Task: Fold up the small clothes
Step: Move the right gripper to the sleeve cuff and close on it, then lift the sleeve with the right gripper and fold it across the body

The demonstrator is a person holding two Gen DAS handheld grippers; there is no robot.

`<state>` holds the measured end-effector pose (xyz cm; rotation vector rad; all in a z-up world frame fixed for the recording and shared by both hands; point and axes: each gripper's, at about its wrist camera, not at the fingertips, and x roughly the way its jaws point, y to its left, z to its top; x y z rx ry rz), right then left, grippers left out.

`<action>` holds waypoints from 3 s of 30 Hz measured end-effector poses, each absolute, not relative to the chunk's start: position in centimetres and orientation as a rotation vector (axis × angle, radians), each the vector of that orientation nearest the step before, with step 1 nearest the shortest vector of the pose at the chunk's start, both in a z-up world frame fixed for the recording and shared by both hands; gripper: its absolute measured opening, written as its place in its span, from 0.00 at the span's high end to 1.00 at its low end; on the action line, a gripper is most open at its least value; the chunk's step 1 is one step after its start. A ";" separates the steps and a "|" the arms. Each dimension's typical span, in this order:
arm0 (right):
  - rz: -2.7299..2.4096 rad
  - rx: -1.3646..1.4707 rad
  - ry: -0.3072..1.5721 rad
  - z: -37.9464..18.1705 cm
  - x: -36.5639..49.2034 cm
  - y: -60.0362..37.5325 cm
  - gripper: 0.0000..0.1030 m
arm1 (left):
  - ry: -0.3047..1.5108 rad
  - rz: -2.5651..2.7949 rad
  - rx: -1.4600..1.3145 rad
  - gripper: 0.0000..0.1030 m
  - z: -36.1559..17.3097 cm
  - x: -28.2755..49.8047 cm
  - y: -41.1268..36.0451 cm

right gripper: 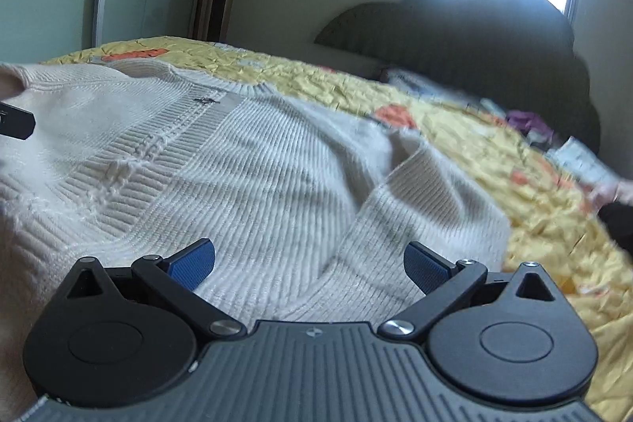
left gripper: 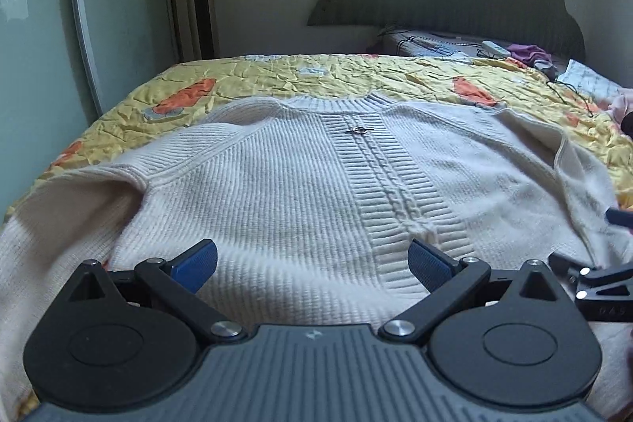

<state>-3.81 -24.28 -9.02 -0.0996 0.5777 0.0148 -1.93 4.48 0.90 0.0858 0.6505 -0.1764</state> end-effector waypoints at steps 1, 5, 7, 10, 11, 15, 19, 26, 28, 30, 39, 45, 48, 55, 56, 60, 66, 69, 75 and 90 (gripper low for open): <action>0.035 -0.082 0.579 -9.0 -3.9 -24.4 0.00 | 0.656 -0.181 0.084 0.00 0.9 -1.8 4.4; 0.111 -0.014 0.562 -8.5 -4.3 -24.5 0.00 | 0.676 -0.182 0.086 0.00 0.6 -1.5 3.8; 0.067 -0.106 0.598 -8.0 -4.0 -24.4 0.00 | 0.686 -0.183 0.082 0.00 0.6 -1.4 3.6; 0.061 -0.161 0.650 -6.8 -4.2 -25.6 0.00 | 0.691 -0.194 0.070 0.00 0.9 -1.3 3.9; 0.063 -0.150 0.662 -6.3 -4.4 -26.3 0.00 | 0.692 -0.192 0.068 0.00 0.9 -1.3 3.9; 0.088 -0.081 0.701 -6.3 -4.5 -27.8 0.00 | 0.713 -0.186 0.057 0.00 0.5 -0.9 3.9; 0.059 -0.143 0.680 -6.7 -4.9 -27.2 0.00 | 0.737 -0.193 0.064 0.00 0.0 -0.7 3.5; 0.144 -0.149 0.662 -5.9 -5.2 -26.5 0.00 | 0.773 -0.201 0.168 0.00 -1.0 -0.6 1.7; 0.133 -0.200 0.743 -7.3 -4.7 -26.0 0.00 | 0.762 -0.189 0.230 0.00 -1.4 -1.1 0.9; 0.131 -0.239 0.771 -8.3 -4.8 -25.5 0.01 | 0.741 -0.185 0.255 0.00 -1.3 -1.5 0.7; -0.047 -0.069 0.544 -4.7 -7.0 -31.1 0.01 | 0.759 -0.180 0.063 0.00 -0.1 -0.3 1.6; 0.128 -0.365 0.559 -7.1 -9.1 -26.7 0.11 | 0.765 -0.226 0.104 0.00 -0.2 -0.4 -0.2; 0.111 -0.455 0.607 -8.1 -8.4 -25.3 0.14 | 0.762 -0.248 0.126 0.00 -0.3 -0.7 -1.1; 0.021 -0.447 0.622 -8.8 -7.2 -26.1 0.22 | 0.771 -0.238 0.153 0.00 -0.8 -0.8 -1.5; 0.027 -0.428 0.621 -8.8 -7.1 -26.6 0.26 | 0.775 -0.237 0.150 0.00 -0.8 -0.7 -1.4; 0.053 -0.245 0.591 -7.8 -6.6 -28.7 0.93 | 0.777 -0.235 0.164 0.00 -1.0 -0.7 -1.5; 0.121 0.095 0.611 -6.8 -4.2 -33.4 0.93 | 0.780 -0.233 0.191 0.00 -1.2 -0.8 -1.8; 0.139 0.273 0.603 -6.5 -3.0 -36.1 0.93 | 0.780 -0.234 0.186 0.00 -1.2 -0.8 -1.8; 0.187 0.598 0.543 -5.9 -0.4 -40.3 0.92 | 0.790 -0.230 0.195 0.00 -1.5 -0.8 -2.0; 0.122 0.701 0.539 -5.6 10.1 -42.1 0.92 | 0.808 -0.227 0.227 0.00 -2.1 -0.7 -2.4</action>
